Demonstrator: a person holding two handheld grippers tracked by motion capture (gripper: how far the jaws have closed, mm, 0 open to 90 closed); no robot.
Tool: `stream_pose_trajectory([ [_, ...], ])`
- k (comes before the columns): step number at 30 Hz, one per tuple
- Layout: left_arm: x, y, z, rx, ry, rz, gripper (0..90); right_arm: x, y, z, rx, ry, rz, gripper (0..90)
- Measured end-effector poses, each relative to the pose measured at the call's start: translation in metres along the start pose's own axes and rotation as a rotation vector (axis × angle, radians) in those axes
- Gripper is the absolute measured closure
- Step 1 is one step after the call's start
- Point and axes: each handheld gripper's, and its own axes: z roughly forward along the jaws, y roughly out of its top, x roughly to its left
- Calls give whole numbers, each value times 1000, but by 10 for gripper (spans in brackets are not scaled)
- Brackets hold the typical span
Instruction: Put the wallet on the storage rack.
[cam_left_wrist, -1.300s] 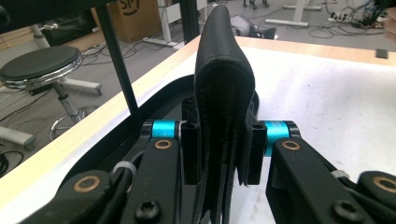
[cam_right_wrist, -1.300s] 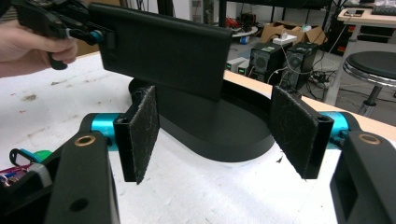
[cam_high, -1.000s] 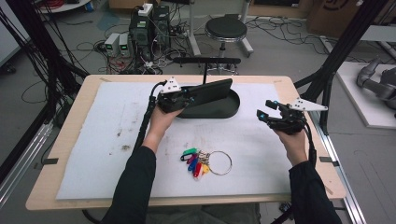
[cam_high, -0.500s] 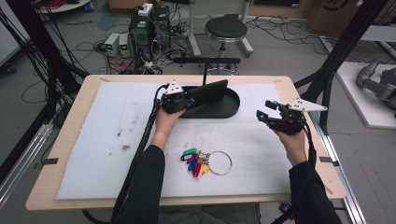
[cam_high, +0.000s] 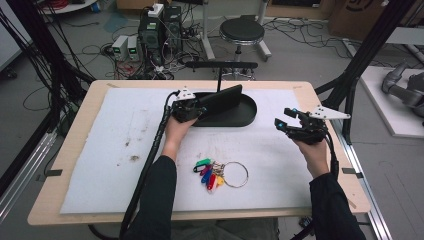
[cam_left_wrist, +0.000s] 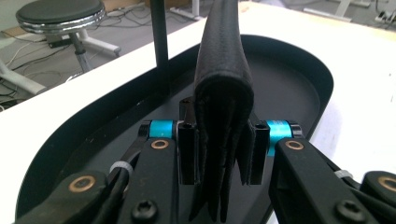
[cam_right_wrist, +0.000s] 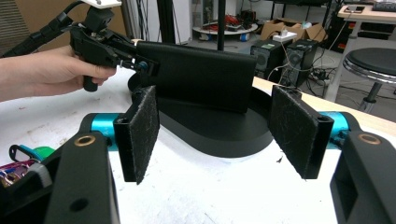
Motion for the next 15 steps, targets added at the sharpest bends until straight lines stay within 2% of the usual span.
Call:
stream_pose_trajectory([
  [7, 2, -2, 0, 22, -4, -4, 718, 0, 0, 1, 2, 6, 1, 346],
  [10, 1, -4, 2, 59, 5, 15, 708, 0, -1, 1, 6, 8, 2, 346],
  [13, 0, -4, 4, 57, 3, -1, 689, 0, -1, 1, 6, 9, 3, 346],
  [15, 0, -4, 4, 61, 10, 2, 683, 0, -1, 1, 8, 7, 3, 346],
])
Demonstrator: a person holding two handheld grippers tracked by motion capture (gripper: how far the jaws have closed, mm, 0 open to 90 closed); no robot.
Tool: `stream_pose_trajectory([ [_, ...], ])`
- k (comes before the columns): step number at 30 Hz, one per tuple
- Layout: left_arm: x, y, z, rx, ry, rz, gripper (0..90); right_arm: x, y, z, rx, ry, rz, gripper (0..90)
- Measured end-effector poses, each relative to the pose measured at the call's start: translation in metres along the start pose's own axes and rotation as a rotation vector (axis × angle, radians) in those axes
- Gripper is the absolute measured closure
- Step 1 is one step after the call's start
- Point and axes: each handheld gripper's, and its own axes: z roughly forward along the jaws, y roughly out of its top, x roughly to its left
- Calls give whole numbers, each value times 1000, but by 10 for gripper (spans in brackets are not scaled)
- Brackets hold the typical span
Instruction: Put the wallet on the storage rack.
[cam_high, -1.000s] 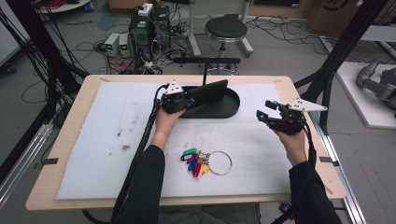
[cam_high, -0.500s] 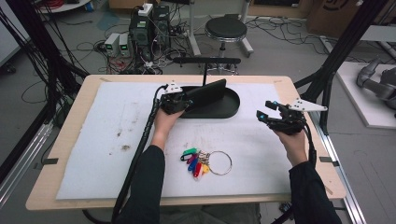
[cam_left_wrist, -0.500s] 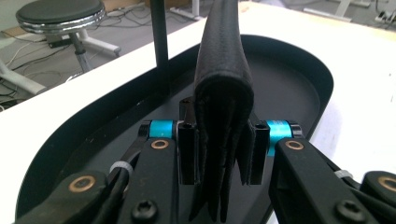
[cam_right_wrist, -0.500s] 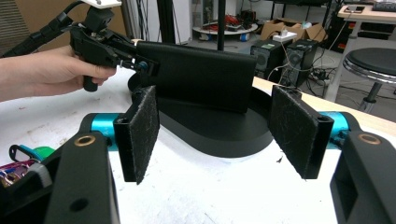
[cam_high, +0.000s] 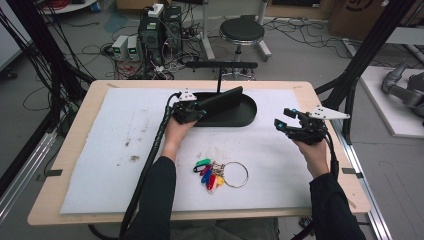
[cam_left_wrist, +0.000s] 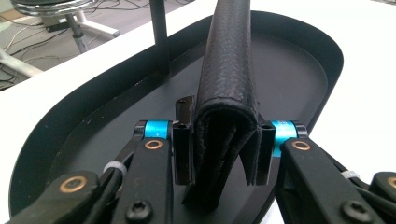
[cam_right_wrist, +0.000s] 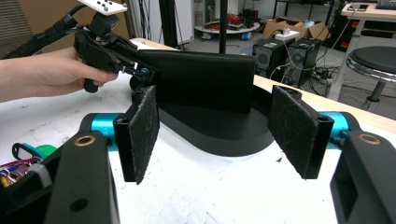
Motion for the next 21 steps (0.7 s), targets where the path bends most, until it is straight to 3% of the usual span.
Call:
stream_pose_trajectory([
  [6, 0, 0, 0, 6, 15, -2, 627, 0, 0, 0, 2, 1, -2, 346],
  [11, 0, 0, 0, 15, 30, -25, 485, 0, 0, 0, 1, 0, -3, 346],
  [14, 0, 2, -4, 7, 5, -48, 411, 0, 0, 0, 3, 0, -1, 346],
  [16, -2, 4, -6, 16, -8, -40, 375, 0, -1, 0, 4, -1, -1, 346],
  [21, -13, 11, -13, 48, -42, 33, 340, 0, -1, -1, 1, -3, 1, 347],
])
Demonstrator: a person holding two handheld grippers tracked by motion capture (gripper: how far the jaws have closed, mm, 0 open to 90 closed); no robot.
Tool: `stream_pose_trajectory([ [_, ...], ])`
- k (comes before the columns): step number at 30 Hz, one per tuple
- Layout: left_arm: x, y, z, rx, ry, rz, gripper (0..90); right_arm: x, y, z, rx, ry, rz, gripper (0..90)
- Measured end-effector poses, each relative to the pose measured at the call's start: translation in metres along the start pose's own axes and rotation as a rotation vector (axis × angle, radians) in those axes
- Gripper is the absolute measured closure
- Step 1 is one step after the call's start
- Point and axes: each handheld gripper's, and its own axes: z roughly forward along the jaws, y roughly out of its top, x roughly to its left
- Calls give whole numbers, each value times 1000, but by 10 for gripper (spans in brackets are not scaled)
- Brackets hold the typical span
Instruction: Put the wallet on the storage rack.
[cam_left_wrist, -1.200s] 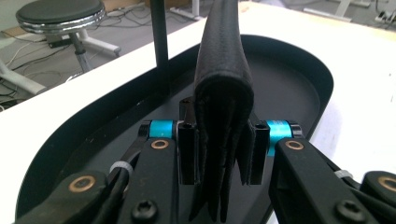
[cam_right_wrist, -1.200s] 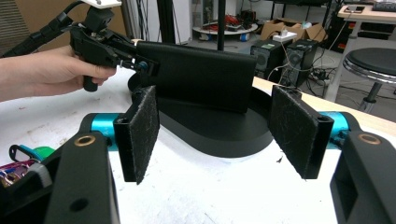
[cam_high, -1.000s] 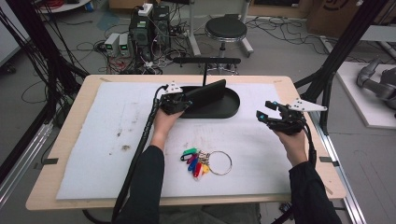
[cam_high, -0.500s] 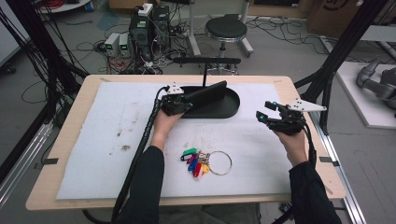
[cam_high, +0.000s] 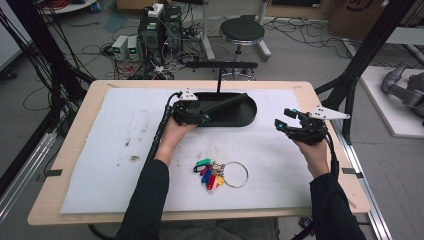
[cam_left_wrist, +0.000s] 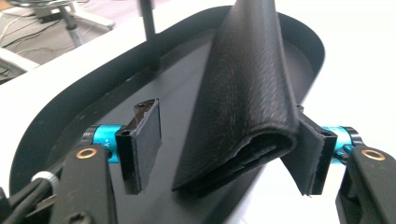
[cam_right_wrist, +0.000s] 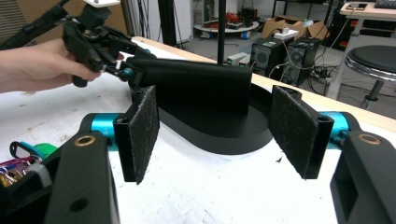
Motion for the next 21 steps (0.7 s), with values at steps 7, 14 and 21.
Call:
stream_pose_trajectory([
  [7, -16, 9, -13, -30, -33, 44, 330, 0, 0, 0, 0, -6, -4, 346],
  [14, -18, 6, -35, -85, -34, 12, 331, -1, 0, -1, 1, -9, -3, 346],
  [21, -20, -2, -64, -152, -18, -6, 328, -2, -2, -1, 10, -15, 2, 345],
])
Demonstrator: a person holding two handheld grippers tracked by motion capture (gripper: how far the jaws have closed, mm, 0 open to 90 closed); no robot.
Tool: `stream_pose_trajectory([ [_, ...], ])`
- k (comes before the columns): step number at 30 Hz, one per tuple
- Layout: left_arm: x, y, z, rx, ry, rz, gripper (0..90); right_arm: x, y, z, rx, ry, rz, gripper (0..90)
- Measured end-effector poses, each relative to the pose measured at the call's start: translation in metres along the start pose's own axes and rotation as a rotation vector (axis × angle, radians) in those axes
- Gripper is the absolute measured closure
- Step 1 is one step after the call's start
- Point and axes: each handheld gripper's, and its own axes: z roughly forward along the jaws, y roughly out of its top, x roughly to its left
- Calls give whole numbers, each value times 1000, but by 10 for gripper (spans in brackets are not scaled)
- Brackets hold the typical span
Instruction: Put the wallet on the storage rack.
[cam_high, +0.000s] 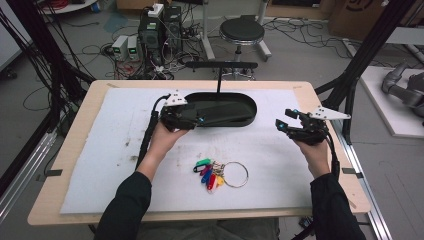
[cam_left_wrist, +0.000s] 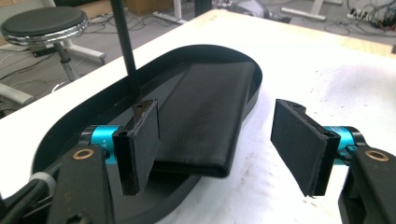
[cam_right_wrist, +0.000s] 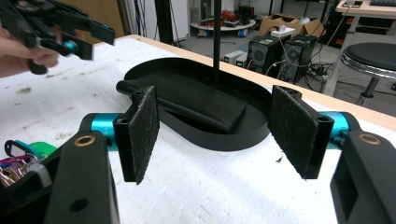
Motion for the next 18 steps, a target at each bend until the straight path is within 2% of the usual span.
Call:
stream_pose_trajectory([
  [10, -8, -15, -47, -53, 44, -25, 310, 0, -1, 1, 16, -8, 0, 342],
  [12, -9, -19, -54, -45, 55, -31, 308, 0, -2, 1, 18, -10, 0, 342],
  [18, -11, -34, -80, -76, 67, -76, 297, -3, -3, 1, 17, -22, 13, 330],
])
